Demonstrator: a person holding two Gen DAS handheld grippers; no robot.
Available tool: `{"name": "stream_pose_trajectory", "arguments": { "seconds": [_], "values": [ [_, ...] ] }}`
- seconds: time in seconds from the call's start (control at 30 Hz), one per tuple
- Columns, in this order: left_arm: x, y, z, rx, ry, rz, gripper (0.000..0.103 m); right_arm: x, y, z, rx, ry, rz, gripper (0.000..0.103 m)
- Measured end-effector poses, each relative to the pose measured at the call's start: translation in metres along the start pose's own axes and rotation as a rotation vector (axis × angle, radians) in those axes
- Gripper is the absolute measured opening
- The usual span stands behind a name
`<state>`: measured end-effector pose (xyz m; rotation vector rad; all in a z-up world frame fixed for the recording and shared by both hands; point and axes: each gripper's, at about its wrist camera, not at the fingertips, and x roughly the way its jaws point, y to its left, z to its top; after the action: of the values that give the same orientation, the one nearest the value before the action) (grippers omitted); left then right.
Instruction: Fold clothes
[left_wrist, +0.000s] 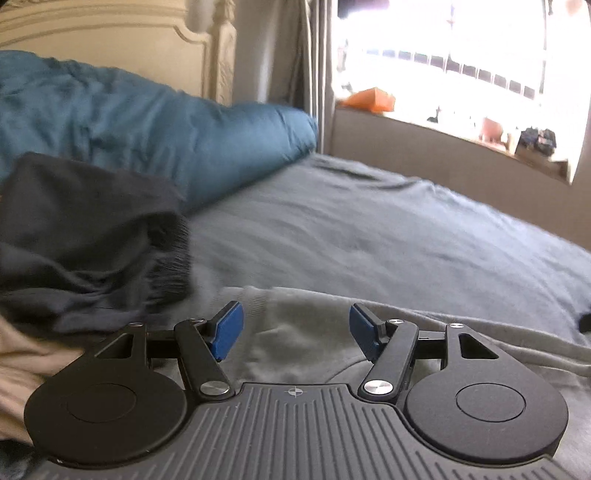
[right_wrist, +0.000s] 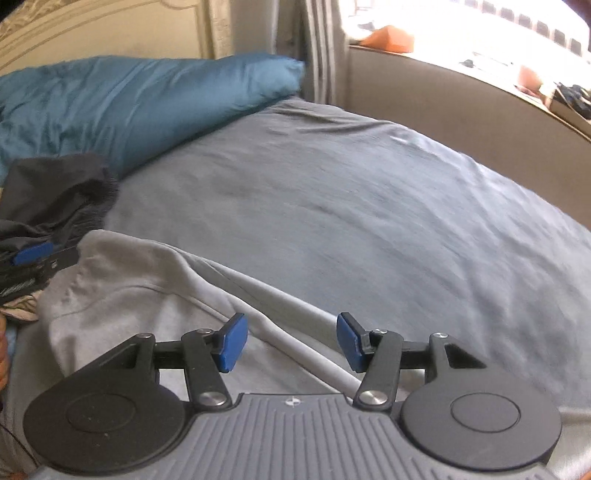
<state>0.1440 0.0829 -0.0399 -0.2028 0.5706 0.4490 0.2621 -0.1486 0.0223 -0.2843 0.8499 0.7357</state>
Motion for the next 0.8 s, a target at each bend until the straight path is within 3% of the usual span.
{"name": "stream_pose_trajectory", "arguments": {
  "seconds": [0.17,0.47,0.57,0.7,0.8],
  "values": [
    [0.042,-0.006,-0.008,0.046,0.071,0.067,0.062,0.019,-0.008,-0.012,-0.07,0.053,-0.016,0.048],
    [0.052,-0.002,-0.015,0.072,0.08,0.126,0.062,0.074,0.001,-0.008,-0.227,0.123,0.046,0.045],
    [0.052,-0.005,-0.018,0.083,0.074,0.133,0.063,0.091,0.002,-0.01,-0.229,0.166,0.069,0.031],
    [0.055,-0.005,-0.019,0.092,0.067,0.136,0.063,0.091,0.01,-0.015,-0.265,0.159,0.056,0.001],
    [0.056,-0.006,-0.019,0.098,0.06,0.14,0.063,0.079,0.015,-0.013,-0.273,0.11,0.004,0.001]
  ]
}}
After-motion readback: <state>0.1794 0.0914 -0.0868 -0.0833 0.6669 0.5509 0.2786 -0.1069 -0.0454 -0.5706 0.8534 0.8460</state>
